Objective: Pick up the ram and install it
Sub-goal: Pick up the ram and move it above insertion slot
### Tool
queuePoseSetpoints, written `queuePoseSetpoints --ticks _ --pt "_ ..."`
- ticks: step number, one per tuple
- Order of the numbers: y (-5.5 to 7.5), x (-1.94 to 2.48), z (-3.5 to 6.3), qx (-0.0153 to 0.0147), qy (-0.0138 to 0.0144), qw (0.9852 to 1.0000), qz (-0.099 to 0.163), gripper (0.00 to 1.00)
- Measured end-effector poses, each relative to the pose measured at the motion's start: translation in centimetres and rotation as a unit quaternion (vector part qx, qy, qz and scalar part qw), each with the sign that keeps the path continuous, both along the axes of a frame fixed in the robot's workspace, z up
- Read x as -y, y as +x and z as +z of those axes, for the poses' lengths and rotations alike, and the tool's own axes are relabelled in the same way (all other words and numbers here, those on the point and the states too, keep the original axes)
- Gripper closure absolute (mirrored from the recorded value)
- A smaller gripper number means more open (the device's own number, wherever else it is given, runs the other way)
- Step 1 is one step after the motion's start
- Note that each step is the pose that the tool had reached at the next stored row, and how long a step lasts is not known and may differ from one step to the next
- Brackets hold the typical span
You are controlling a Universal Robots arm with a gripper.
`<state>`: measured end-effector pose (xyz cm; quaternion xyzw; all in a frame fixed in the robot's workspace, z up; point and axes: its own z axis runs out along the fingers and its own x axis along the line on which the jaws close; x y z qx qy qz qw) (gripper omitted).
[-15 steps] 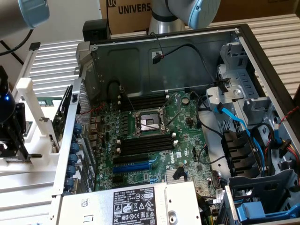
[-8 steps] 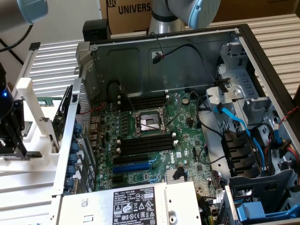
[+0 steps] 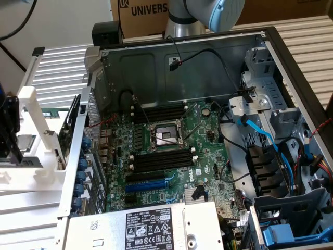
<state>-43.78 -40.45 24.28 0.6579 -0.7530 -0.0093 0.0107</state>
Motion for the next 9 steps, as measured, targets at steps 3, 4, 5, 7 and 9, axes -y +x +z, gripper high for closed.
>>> queuePoseSetpoints --ticks 3,4,5,7,9 --pt "-0.1 0.00 1.17 0.0000 0.0000 1.0000 0.000 0.88" --pt "-0.2 0.00 1.57 0.0000 0.0000 1.0000 0.000 0.88" --pt "-0.2 0.00 1.99 0.0001 0.0000 1.0000 0.000 0.88" --pt "-0.2 0.01 2.94 0.0000 0.0000 1.0000 0.000 0.88" --pt "-0.3 0.01 3.82 0.0000 0.0000 1.0000 0.000 0.88"
